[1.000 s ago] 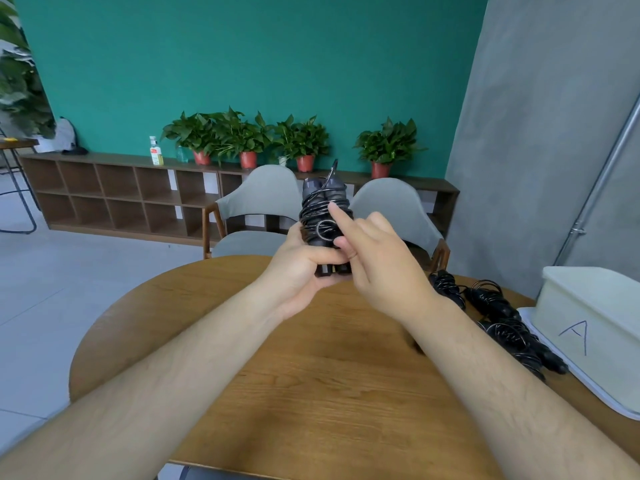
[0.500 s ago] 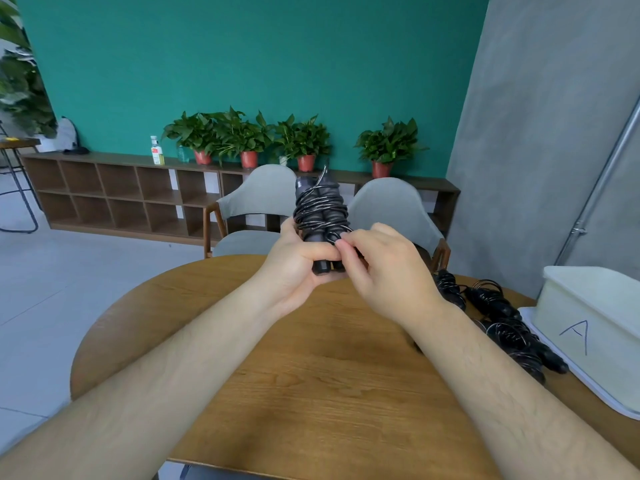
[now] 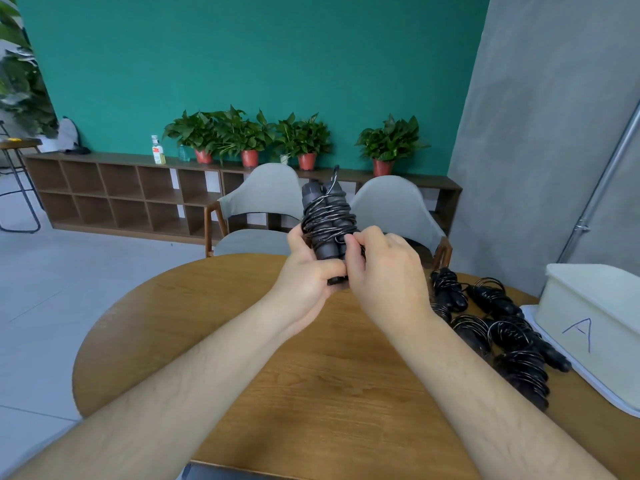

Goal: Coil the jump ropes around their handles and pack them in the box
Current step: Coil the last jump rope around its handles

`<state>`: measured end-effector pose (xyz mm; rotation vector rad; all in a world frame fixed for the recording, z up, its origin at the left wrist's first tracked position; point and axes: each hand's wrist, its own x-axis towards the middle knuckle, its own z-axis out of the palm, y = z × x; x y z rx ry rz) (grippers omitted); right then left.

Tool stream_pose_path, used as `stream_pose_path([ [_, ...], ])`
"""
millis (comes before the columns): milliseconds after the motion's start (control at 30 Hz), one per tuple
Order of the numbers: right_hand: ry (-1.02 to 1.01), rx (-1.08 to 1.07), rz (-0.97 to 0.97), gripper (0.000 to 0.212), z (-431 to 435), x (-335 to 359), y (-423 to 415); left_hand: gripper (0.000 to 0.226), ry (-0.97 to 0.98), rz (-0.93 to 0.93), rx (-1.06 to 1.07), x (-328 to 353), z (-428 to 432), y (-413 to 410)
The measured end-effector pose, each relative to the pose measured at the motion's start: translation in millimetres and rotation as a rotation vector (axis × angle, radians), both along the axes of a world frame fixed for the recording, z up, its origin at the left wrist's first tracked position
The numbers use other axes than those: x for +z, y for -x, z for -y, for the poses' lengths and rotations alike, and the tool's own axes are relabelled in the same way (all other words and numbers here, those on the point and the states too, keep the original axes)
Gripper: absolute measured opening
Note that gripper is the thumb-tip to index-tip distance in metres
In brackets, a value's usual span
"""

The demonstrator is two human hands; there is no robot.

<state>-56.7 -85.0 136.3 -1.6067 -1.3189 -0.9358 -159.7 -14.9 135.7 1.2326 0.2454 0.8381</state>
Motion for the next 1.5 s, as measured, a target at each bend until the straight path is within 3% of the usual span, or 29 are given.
stream_pose_path([
  [167, 0.075, 0.066, 0.011, 0.021, 1, -2, 0, 0.062, 0.125, 0.113, -0.037, 4, -7, 3],
  [300, 0.121, 0.084, 0.088, 0.019, 0, -8, 2, 0.048, 0.219, 0.073, 0.052, 8, -11, -1],
  [500, 0.017, -0.028, 0.196, 0.021, -2, -12, 3, 0.067, 0.271, 0.052, 0.109, 8, -6, -3],
  [733, -0.06, -0.094, 0.25, 0.016, 3, -6, 3, 0.041, 0.261, 0.084, 0.127, 10, 3, -8],
  [1000, 0.026, -0.067, 0.234, 0.016, 7, -4, 2, 0.055, 0.36, 0.171, 0.055, -1, -2, -9],
  [1133, 0.058, 0.007, 0.306, 0.01, 5, -10, 4, 0.061, 0.393, 0.109, 0.152, -3, -3, -12],
  [1367, 0.094, 0.001, 0.456, 0.022, 3, -12, -3, 0.079, 0.377, 0.033, 0.181, -12, -5, -18],
  [1433, 0.08, -0.009, 0.432, 0.023, 3, -10, -3, 0.076, 0.398, 0.028, 0.189, -12, -4, -21],
  [1500, 0.066, -0.018, 0.366, 0.024, 1, -10, -2, 0.058, 0.409, 0.026, 0.198, -13, -4, -23],
])
